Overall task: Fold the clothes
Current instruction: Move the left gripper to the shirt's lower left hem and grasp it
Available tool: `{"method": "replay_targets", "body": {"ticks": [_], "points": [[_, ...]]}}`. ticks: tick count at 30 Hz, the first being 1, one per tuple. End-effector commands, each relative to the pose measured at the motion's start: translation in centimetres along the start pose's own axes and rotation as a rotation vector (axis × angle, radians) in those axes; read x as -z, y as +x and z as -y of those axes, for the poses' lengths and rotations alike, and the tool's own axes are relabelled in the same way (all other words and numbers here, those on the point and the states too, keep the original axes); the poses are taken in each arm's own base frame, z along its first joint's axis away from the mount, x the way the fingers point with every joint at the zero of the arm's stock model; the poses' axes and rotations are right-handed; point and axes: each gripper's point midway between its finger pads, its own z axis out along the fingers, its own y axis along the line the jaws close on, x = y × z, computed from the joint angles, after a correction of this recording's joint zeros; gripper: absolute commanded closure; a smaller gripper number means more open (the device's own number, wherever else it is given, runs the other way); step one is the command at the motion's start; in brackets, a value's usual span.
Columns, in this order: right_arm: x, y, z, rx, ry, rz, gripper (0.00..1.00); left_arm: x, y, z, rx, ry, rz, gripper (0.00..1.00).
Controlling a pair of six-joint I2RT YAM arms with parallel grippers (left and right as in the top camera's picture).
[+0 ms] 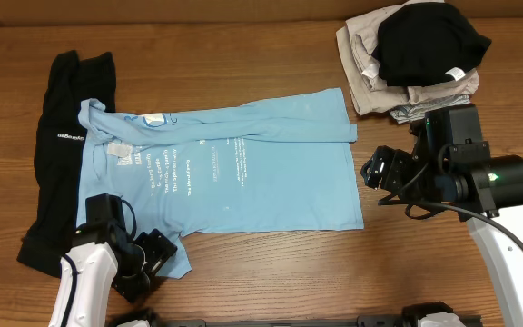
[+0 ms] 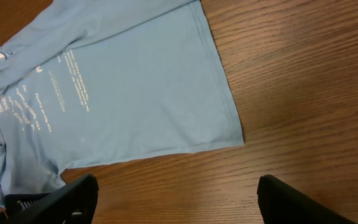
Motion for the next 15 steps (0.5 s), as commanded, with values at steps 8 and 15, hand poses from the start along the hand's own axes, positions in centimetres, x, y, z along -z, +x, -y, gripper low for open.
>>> {"method": "replay_targets", "body": {"ticks": [8,15], "points": [[-0.3,-0.1,-0.1,0.004,-0.001,-0.003,0.19,-0.1,-1.5,-1.1,0.052,-0.071,0.082,0.48],[-1.3,0.1,0.2,-0.007,0.021,-0.045,0.24,-0.1,-1.0,-1.0,0.041,-0.062,0.055,0.96]]}}
